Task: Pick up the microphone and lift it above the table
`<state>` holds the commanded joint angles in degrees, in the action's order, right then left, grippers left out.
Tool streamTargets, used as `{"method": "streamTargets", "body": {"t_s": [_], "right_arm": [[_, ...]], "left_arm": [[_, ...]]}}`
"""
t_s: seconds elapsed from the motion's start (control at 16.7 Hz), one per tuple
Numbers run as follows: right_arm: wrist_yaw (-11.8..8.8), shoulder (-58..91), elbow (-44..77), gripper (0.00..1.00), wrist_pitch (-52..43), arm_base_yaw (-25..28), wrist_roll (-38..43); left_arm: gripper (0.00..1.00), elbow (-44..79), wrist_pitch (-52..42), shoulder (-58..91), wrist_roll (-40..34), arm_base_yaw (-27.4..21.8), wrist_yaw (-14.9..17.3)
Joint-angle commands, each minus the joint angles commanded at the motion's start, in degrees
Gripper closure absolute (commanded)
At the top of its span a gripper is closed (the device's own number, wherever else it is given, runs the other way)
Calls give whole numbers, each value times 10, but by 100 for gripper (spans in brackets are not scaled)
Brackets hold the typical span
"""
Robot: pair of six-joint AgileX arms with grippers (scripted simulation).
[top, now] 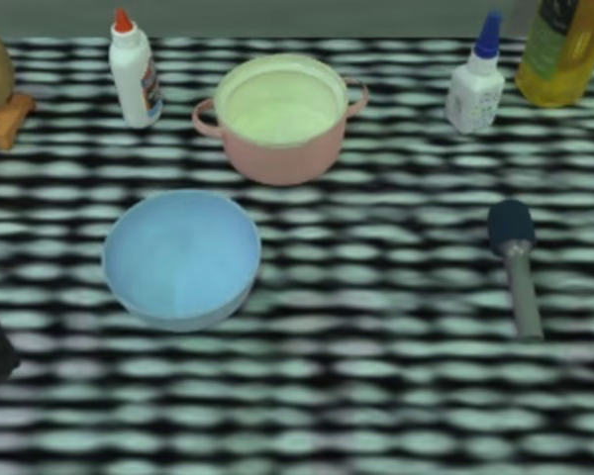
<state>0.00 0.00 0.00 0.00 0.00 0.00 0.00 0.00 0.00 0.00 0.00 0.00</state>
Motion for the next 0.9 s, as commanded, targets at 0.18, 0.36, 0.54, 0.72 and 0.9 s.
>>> {"method": "streamTargets", "body": {"t_s": [0.18,0.36,0.54,0.72,0.9], "right_arm": [[0,6,5,0,-5,2,2],[4,61,51,0,-49,21,18],[14,170,133,0,-124,50,48],[26,325,242,0,-212,86,89],[37,501,365,0,-300,126,134]], "left_arm": [[0,0,0,0,0,0,0],[0,0,0,0,0,0,0],[0,0,0,0,0,0,0],[0,0,0,0,0,0,0],[0,0,0,0,0,0,0]]}}
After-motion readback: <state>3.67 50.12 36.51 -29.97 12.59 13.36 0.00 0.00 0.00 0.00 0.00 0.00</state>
